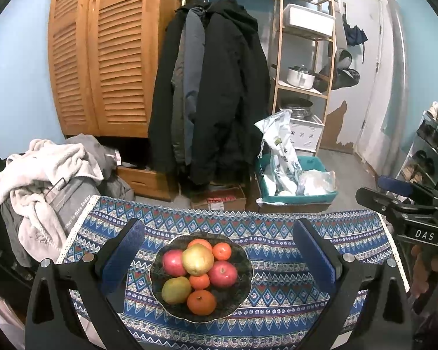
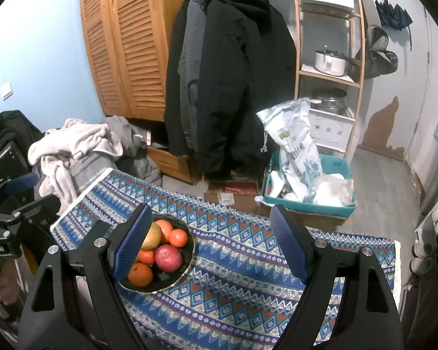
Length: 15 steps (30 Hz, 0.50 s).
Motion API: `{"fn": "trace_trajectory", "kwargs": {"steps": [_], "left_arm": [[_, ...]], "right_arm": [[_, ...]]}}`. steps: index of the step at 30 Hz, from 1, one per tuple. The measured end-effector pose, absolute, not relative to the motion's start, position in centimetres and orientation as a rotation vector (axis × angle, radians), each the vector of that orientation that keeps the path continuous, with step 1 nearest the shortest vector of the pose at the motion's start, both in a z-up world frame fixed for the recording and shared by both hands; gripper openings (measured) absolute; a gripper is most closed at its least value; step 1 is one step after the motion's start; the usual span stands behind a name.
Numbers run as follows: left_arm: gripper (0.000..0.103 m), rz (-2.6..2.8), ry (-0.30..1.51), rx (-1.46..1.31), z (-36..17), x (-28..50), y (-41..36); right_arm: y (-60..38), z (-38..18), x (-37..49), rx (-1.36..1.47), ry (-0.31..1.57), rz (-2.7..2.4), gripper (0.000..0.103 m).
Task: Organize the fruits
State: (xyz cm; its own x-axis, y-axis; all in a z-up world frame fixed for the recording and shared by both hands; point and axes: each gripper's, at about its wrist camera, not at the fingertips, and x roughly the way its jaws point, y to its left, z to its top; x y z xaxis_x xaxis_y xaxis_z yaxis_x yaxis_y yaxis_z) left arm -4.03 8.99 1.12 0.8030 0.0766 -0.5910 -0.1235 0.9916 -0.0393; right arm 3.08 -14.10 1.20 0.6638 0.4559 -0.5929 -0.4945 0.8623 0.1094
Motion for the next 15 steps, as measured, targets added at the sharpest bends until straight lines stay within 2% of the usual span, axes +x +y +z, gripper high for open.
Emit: {"fn": "trace_trajectory", "kwargs": {"steps": [15], "left_arm": [[0.102,0.117,0.618,-0.066,1.41,-3.95,9.31]], "right_arm": [[-14.23,1.01,3.02,-0.062,0.654,0.537,0.082]]}}
